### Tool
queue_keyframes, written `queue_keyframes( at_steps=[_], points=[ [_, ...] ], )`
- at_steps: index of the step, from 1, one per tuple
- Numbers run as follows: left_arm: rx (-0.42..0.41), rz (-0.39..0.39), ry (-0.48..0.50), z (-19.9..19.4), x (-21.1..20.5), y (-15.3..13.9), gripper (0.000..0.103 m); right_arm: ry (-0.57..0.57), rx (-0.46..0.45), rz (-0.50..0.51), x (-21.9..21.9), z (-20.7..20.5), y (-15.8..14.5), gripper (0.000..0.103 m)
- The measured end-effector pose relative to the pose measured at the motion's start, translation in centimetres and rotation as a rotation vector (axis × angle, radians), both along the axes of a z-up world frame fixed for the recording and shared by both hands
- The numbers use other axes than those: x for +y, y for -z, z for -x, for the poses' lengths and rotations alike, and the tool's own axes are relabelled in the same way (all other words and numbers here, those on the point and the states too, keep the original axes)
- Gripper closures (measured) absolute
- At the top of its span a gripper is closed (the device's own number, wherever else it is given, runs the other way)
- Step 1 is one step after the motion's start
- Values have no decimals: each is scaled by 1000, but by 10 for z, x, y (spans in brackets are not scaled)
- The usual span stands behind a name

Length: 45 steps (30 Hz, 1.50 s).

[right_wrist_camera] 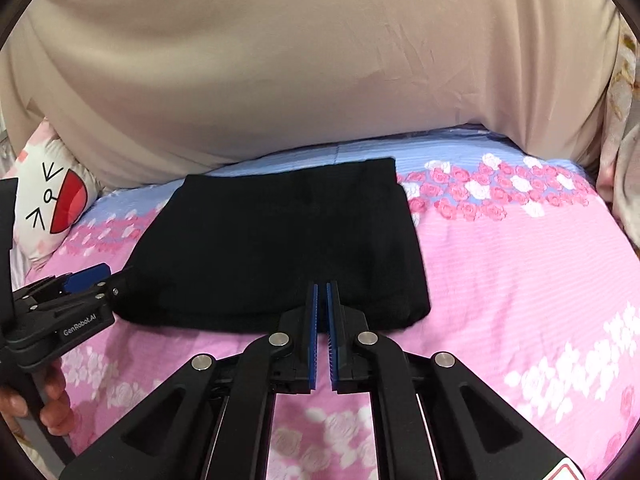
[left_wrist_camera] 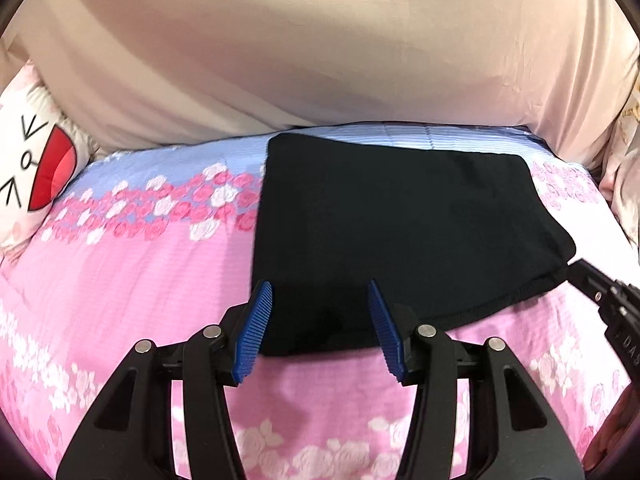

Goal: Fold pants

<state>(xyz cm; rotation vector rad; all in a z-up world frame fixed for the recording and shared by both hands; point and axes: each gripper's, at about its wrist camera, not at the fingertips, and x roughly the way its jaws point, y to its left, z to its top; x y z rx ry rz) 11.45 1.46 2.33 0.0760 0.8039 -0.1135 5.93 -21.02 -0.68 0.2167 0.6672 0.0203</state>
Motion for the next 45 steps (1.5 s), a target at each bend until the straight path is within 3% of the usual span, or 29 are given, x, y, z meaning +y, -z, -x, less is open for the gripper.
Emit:
queue_keyframes(
  at_steps=[6, 14, 19, 33, 35, 39, 45],
  points=[
    [-51, -43, -42, 25, 9, -3, 53, -7, 5, 9, 16, 20, 4, 98],
    [-132, -70, -53, 53, 8, -1, 27, 19, -5, 23, 25, 38, 16, 98],
    [-188, -80, -46, 64, 5, 2, 24, 46, -13, 37, 28, 44, 27, 98],
    [-186, -49, -17, 69, 2, 14, 16, 69, -8, 27, 26, 46, 33, 95],
    [-187, -42, -8, 70, 1, 16, 12, 75, -9, 29, 26, 47, 33, 93],
    [-164, -34, 13, 68, -2, 20, 12, 86, -6, 29, 25, 47, 34, 78],
    [-112, -18, 12, 65, -1, 32, 11, 85, 2, 45, 28, 45, 35, 77]
  ],
)
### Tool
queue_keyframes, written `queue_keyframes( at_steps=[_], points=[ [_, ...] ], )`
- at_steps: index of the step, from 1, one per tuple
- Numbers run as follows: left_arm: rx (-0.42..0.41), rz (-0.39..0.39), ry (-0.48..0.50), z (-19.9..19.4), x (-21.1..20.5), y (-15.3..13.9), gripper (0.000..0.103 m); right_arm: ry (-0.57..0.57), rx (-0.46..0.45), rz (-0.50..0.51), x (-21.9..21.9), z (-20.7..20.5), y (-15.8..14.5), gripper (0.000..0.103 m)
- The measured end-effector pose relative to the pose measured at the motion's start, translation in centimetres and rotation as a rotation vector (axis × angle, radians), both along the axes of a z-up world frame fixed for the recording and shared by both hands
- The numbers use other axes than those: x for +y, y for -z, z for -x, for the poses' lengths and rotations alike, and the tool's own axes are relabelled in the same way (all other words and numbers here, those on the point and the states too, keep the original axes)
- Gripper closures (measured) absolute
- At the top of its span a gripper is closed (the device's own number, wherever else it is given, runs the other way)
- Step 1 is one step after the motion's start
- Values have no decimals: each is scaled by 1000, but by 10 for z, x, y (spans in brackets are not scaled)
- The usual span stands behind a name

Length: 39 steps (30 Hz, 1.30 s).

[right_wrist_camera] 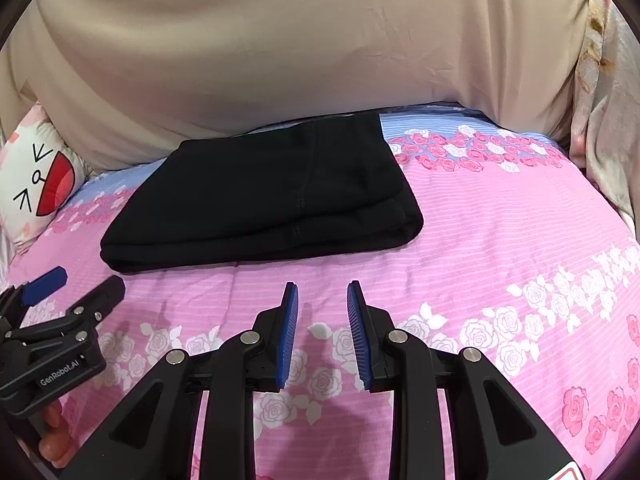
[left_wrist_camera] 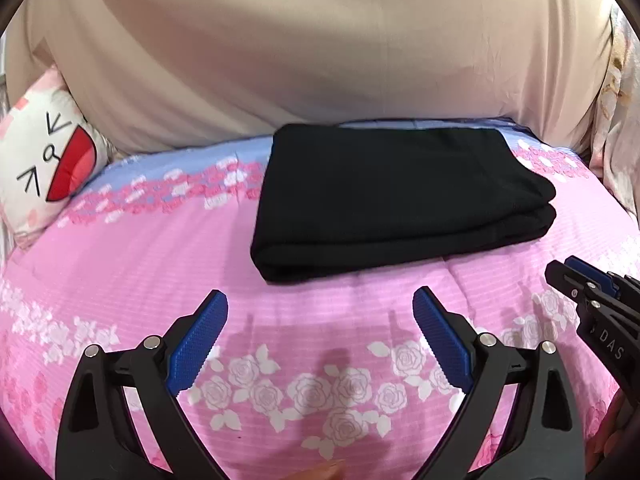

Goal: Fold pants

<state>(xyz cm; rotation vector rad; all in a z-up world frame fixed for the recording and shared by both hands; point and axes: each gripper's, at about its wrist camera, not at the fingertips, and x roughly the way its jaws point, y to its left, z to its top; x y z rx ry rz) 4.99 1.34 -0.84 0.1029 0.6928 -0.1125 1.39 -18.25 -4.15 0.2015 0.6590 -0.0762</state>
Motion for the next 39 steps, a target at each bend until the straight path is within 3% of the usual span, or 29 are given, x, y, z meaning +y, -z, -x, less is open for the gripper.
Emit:
queue_keyframes(
  at_steps=[11, 16, 39],
  points=[
    [32, 19, -7, -1, 2, 8, 11, 11, 19, 4, 1, -2, 2, 77],
    [40, 30, -16, -3, 5, 9, 11, 4, 14, 26, 4, -2, 1, 69],
    [20, 6, -13, 0, 0, 7, 12, -5, 11, 33, 5, -1, 0, 69]
  ],
)
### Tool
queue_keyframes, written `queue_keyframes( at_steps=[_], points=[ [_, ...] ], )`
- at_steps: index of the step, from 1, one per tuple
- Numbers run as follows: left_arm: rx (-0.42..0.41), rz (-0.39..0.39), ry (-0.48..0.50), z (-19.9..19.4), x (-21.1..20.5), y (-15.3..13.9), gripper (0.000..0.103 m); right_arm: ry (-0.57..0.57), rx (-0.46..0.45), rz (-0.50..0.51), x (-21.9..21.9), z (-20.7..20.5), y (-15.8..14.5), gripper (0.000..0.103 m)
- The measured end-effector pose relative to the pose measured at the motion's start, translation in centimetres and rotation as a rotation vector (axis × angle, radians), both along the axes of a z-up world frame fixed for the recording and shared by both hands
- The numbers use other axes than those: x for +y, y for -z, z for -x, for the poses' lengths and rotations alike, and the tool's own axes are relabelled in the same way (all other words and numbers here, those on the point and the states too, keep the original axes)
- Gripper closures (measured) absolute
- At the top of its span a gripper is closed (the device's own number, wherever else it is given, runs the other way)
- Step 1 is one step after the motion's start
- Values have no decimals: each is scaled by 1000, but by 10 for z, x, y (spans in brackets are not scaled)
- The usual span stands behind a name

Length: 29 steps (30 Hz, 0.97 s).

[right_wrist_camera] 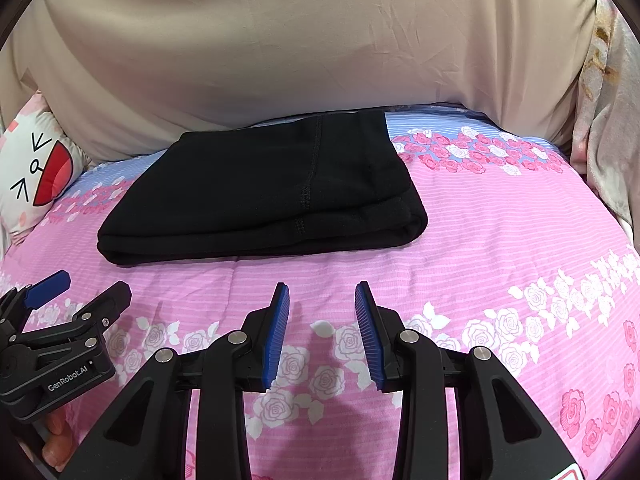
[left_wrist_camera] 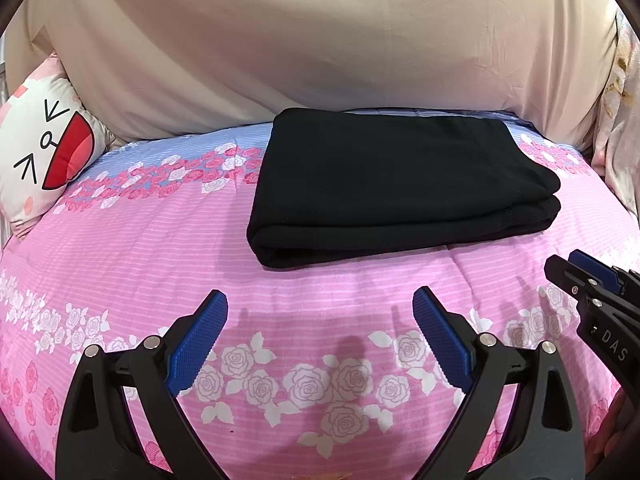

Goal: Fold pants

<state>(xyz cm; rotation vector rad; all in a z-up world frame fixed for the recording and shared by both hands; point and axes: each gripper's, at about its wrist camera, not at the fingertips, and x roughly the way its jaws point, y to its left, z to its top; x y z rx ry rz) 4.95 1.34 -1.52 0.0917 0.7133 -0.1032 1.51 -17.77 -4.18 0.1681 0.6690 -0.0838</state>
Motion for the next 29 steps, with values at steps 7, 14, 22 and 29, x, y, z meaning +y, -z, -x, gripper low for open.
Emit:
queue_keyframes(
  at_steps=[7, 14, 22, 29],
  points=[
    [0, -3, 3, 1, -1, -1, 12, -1, 0, -1, 0, 0, 0, 69],
    [-3, -11, -16, 0, 0, -1, 12, 0, 3, -2, 0, 0, 0, 69],
    [-28, -30, 13, 5, -5, -3, 12, -1, 2, 0, -1, 0, 0, 65],
    [-19, -24, 27, 3, -6, -2, 14, 2, -1, 1, -2, 0, 0, 61]
  ],
)
